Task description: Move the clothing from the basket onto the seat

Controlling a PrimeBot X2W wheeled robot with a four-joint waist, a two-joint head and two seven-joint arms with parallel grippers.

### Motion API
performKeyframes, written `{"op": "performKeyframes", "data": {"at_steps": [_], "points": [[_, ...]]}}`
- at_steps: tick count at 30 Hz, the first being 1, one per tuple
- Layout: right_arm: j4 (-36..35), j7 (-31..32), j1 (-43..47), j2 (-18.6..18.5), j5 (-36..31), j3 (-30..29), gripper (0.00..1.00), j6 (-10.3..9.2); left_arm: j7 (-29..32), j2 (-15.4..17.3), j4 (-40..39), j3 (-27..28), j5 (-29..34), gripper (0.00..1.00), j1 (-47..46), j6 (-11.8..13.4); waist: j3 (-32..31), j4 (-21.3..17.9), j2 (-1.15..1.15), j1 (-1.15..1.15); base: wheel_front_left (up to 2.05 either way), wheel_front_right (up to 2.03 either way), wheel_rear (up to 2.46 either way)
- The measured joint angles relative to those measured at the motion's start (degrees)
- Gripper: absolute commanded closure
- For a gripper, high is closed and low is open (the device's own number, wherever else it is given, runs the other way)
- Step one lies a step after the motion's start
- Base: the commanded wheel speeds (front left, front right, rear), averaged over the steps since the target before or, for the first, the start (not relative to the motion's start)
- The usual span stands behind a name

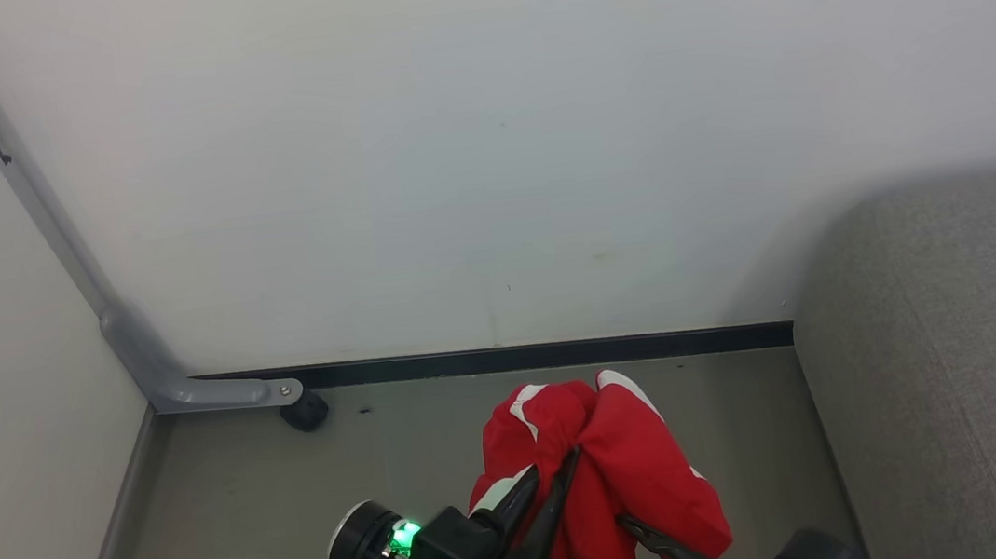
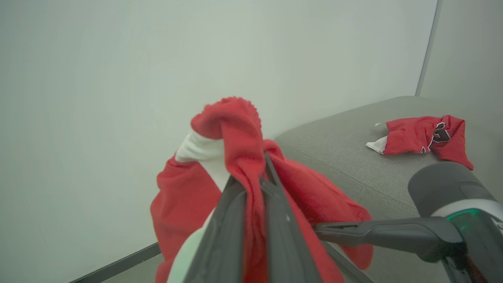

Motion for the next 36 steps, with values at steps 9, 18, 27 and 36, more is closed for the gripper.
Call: {"op": "performKeyframes", "data": {"at_steps": [9, 18, 27, 36], "points": [[3.36, 0.0, -2.03, 0.23, -0.79, -0.54, 0.0, -2.09, 0.54, 0.05, -1.89, -3.56, -1.11, 1.0, -0.48, 0.0, 0.05, 0.76, 0.0, 0.0, 0.0, 0.0, 0.0], [5.63, 0.0, -3.91, 0.46, -0.9, -0.46, 0.0, -3.09, 1.46, 0.13, -3.77, -6.92, -2.15, 1.0, -0.53, -0.01, 0.08, 1.73, 0.0, 0.0, 0.0, 0.0, 0.0], [7.1, 0.0, -5.04, 0.79, -0.51, 1.53, 0.0, -3.09, 2.89, 0.36, -4.68, -10.71, -3.81, 1.0, -0.53, -0.01, 0.06, 2.65, 0.0, 0.0, 0.0, 0.0, 0.0], [7.3, 0.0, -5.28, 0.92, 0.88, 2.56, 1.0, -3.08, 3.45, 0.4, -4.89, -11.96, -4.76, 1.0, -0.54, 0.0, 0.09, 3.22, 0.0, 0.0, 0.0, 0.0, 0.0]]}}
